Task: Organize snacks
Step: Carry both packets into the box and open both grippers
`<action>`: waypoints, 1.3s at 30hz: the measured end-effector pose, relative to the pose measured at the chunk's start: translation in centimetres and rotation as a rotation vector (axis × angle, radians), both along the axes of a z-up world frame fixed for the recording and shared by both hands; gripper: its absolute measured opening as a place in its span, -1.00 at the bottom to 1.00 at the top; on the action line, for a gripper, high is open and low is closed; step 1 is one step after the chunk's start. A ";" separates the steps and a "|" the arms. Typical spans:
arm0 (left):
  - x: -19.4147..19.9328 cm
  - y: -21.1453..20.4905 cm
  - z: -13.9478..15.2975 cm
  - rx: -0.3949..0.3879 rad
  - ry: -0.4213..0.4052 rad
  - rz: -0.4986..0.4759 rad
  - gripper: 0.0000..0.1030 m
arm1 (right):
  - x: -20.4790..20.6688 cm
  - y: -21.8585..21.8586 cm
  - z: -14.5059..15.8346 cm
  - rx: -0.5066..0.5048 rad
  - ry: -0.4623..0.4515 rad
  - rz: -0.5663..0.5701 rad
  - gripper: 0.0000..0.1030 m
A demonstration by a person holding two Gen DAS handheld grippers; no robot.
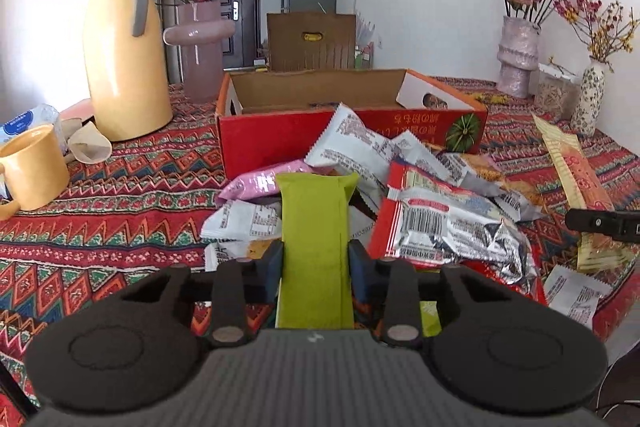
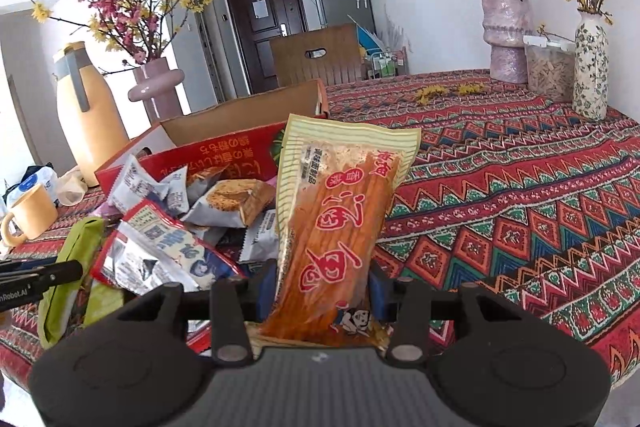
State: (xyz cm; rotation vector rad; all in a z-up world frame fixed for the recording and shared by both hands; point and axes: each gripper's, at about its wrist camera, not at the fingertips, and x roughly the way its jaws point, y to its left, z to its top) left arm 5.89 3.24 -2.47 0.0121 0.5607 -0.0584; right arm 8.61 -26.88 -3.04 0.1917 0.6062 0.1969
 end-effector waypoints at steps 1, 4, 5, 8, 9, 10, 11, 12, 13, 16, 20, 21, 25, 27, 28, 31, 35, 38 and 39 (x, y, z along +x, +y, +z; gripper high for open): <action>-0.1 0.0 0.2 -0.001 -0.006 0.003 -0.33 | 0.0 0.1 0.1 -0.001 -0.004 0.002 -0.14; -0.2 0.0 1.0 -0.002 -0.025 0.012 -0.33 | -0.2 0.3 0.4 -0.008 -0.015 0.008 -0.14; -0.3 0.0 1.4 -0.004 -0.034 0.015 -0.33 | -0.3 0.4 0.6 -0.014 -0.022 0.011 -0.14; -0.1 0.0 2.5 -0.008 -0.056 0.023 -0.33 | -0.3 0.6 1.3 -0.030 -0.046 0.020 -0.14; 0.1 0.0 2.9 -0.009 -0.065 0.028 -0.33 | -0.2 0.7 1.6 -0.035 -0.056 0.024 -0.14; 0.3 -0.1 3.2 -0.010 -0.072 0.032 -0.33 | -0.1 0.8 2.0 -0.040 -0.066 0.029 -0.14; 0.6 -0.1 3.7 -0.013 -0.079 0.037 -0.33 | 0.2 0.9 2.4 -0.046 -0.076 0.035 -0.14; 0.8 0.0 4.0 -0.016 -0.084 0.040 -0.33 | 0.4 1.0 2.7 -0.050 -0.086 0.040 -0.14; 1.0 0.0 4.4 -0.020 -0.092 0.043 -0.33 | 0.7 1.2 3.1 -0.055 -0.095 0.044 -0.14; 1.9 -0.1 5.8 -0.027 -0.118 0.054 -0.33 | 1.8 1.6 4.4 -0.067 -0.124 0.058 -0.14; 3.4 -0.3 7.4 -0.034 -0.147 0.063 -0.33 | 3.9 2.3 5.9 -0.079 -0.156 0.080 -0.14; 4.0 -0.3 7.9 -0.034 -0.154 0.066 -0.33 | 4.6 2.5 6.3 -0.082 -0.161 0.085 -0.14; 6.2 -0.3 9.3 -0.038 -0.172 0.078 -0.33 | 7.4 3.3 7.4 -0.086 -0.172 0.101 -0.14; 7.4 -0.4 10.0 -0.038 -0.181 0.085 -0.33 | 8.9 3.7 7.8 -0.083 -0.173 0.108 -0.14; 8.2 -0.4 10.3 -0.038 -0.183 0.090 -0.33 | 9.7 3.8 8.0 -0.083 -0.173 0.112 -0.14; 10.4 -0.3 10.9 -0.037 -0.185 0.100 -0.33 | 12.4 4.3 8.4 -0.082 -0.164 0.117 -0.14; 13.6 -0.1 10.9 -0.041 -0.170 0.114 -0.33 | 16.0 5.0 8.6 -0.087 -0.148 0.116 -0.14; 16.1 0.0 10.5 -0.039 -0.151 0.131 -0.33 | 18.9 5.7 8.3 -0.093 -0.121 0.120 -0.14; 16.9 0.0 10.3 -0.038 -0.141 0.136 -0.33 | 19.8 5.9 8.2 -0.095 -0.111 0.121 -0.14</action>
